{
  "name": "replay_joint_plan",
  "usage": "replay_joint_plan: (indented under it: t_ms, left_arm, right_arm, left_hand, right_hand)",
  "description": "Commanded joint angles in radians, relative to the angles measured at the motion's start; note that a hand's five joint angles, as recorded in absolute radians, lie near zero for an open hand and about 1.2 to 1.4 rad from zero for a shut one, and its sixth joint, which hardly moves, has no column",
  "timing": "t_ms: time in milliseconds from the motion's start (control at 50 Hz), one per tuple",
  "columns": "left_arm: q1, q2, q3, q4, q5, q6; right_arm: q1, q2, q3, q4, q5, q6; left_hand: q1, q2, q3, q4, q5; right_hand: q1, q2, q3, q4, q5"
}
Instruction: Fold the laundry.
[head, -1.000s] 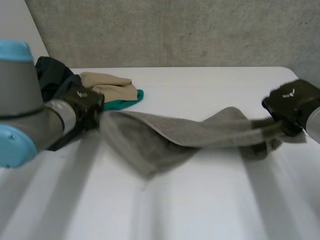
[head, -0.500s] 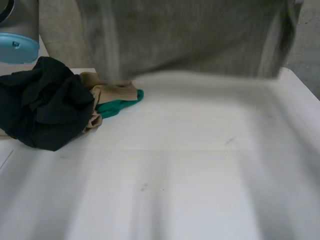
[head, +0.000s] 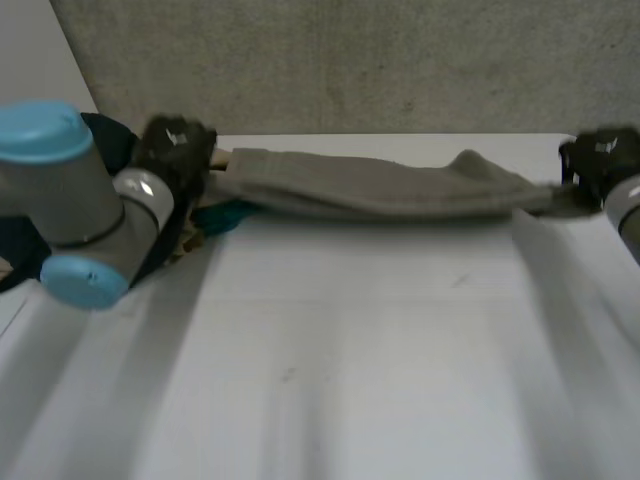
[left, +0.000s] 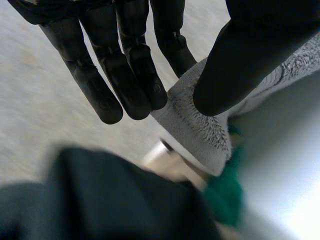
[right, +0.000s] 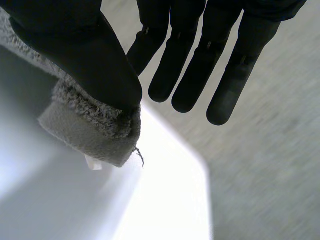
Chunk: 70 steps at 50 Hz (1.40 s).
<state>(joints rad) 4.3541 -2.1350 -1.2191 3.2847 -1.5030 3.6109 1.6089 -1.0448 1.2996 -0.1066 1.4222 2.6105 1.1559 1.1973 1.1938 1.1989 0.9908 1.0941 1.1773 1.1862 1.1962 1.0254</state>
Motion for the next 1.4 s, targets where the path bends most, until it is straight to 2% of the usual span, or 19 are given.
replay_joint_plan:
  t_ms: [20, 80, 100, 160, 240, 280, 340, 420, 500, 620, 680, 720, 780, 840, 920, 980, 1080, 1200, 1400]
  left_arm:
    - [-0.01, 0.113, -0.224, -0.149, -0.029, 0.187]
    - [-0.008, 0.171, -0.286, -0.262, -0.069, 0.256]
    - [-0.01, 0.199, -0.318, -0.346, -0.097, 0.294]
    - [-0.007, 0.239, -0.35, -0.451, -0.12, 0.333]
    - [-0.016, 0.262, -0.34, -0.606, -0.082, 0.333]
    - [-0.024, 0.254, -0.32, -0.645, -0.066, 0.331]
    - [-0.034, 0.222, -0.243, -0.691, -0.057, 0.327]
    - [-0.047, 0.136, -0.084, -0.659, -0.062, 0.261]
    - [-0.053, 0.041, 0.068, -0.622, -0.071, 0.177]
    - [-0.07, -0.043, 0.217, -0.661, -0.091, 0.068]
    - [-0.085, -0.062, 0.265, -0.685, -0.097, 0.037]
    - [-0.094, -0.075, 0.297, -0.688, -0.098, 0.025]
    - [-0.102, -0.097, 0.334, -0.688, -0.108, 0.02]
    - [-0.108, -0.12, 0.371, -0.689, -0.124, 0.02]
    - [-0.11, -0.149, 0.417, -0.689, -0.155, 0.015]
    - [-0.11, -0.163, 0.438, -0.691, -0.172, 0.014]
    - [-0.11, -0.186, 0.469, -0.691, -0.189, 0.014]
    - [-0.11, -0.206, 0.492, -0.691, -0.195, 0.014]
    - [-0.1, -0.23, 0.509, -0.691, -0.2, 0.012]
  right_arm:
    - [-0.058, -0.093, 0.147, 0.224, -0.014, -0.123]
    - [-0.092, -0.162, 0.199, 0.341, -0.022, -0.211]
    - [-0.113, -0.208, 0.234, 0.405, -0.026, -0.277]
    - [-0.153, -0.264, 0.286, 0.476, -0.035, -0.389]
    - [-0.217, -0.308, 0.36, 0.577, -0.049, -0.617]
    - [-0.215, -0.307, 0.359, 0.596, -0.054, -0.67]
    - [-0.193, -0.278, 0.323, 0.567, -0.06, -0.626]
    - [-0.149, -0.192, 0.23, 0.463, -0.054, -0.425]
    - [-0.12, -0.117, 0.166, 0.381, -0.045, -0.31]
    - [-0.092, -0.084, 0.113, 0.358, -0.032, -0.259]
    - [-0.086, -0.101, 0.107, 0.355, -0.034, -0.19]
    - [-0.063, -0.129, 0.104, 0.363, -0.031, -0.117]
    - [-0.023, -0.185, 0.118, 0.398, -0.032, -0.014]
    - [0.003, -0.228, 0.138, 0.462, -0.038, 0.055]
    - [0.035, -0.305, 0.202, 0.588, -0.092, 0.155]
    - [0.058, -0.337, 0.253, 0.627, -0.126, 0.161]
    - [0.115, -0.383, 0.39, 0.657, -0.155, 0.079]
    - [0.152, -0.383, 0.49, 0.601, -0.12, -0.021]
    - [0.213, -0.334, 0.572, 0.478, -0.028, 0.019]
  left_hand:
    - [0.24, 0.199, 0.202, 0.197, 0.231]
    - [0.24, 0.199, 0.202, 0.197, 0.231]
    - [0.24, 0.199, 0.202, 0.197, 0.231]
    - [0.24, 0.199, 0.202, 0.197, 0.231]
    - [0.24, 0.199, 0.202, 0.197, 0.231]
    - [0.24, 0.199, 0.202, 0.197, 0.231]
    - [0.24, 0.199, 0.202, 0.197, 0.231]
    - [0.24, 0.199, 0.202, 0.197, 0.231]
    - [0.24, 0.199, 0.202, 0.197, 0.231]
    - [0.24, 0.199, 0.202, 0.197, 0.231]
    - [0.24, 0.199, 0.202, 0.197, 0.231]
    - [0.24, 0.199, 0.202, 0.197, 0.231]
    - [0.24, 0.199, 0.202, 0.197, 0.231]
    - [0.24, 0.199, 0.202, 0.197, 0.231]
    - [0.24, 0.199, 0.202, 0.197, 0.231]
    - [0.24, 0.199, 0.202, 0.197, 0.231]
    - [0.24, 0.199, 0.202, 0.197, 0.231]
    - [0.24, 0.199, 0.202, 0.197, 0.231]
    - [0.24, 0.199, 0.202, 0.197, 0.231]
  right_hand:
    - [0.302, 0.219, 0.21, 0.2, 0.196]
    - [0.302, 0.219, 0.21, 0.2, 0.196]
    - [0.302, 0.219, 0.21, 0.2, 0.196]
    - [0.302, 0.219, 0.21, 0.2, 0.196]
    - [0.302, 0.219, 0.21, 0.2, 0.196]
    - [0.302, 0.219, 0.21, 0.2, 0.196]
    - [0.302, 0.219, 0.21, 0.2, 0.196]
    - [0.302, 0.219, 0.21, 0.2, 0.196]
    - [0.302, 0.219, 0.21, 0.2, 0.196]
    - [0.302, 0.219, 0.21, 0.2, 0.196]
    - [0.027, -0.056, -0.065, -0.075, -0.079]
    - [-0.296, -0.379, -0.388, -0.398, -0.402]
    - [-0.587, -0.67, -0.679, -0.689, -0.693]
    - [-0.67, -0.753, -0.762, -0.772, -0.776]
    - [-0.67, -0.753, -0.762, -0.772, -0.776]
    - [-0.658, -0.741, -0.75, -0.76, -0.764]
    - [-0.609, -0.692, -0.701, -0.711, -0.714]
    - [-0.608, -0.692, -0.7, -0.71, -0.714]
    - [-0.547, -0.63, -0.639, -0.649, -0.653]
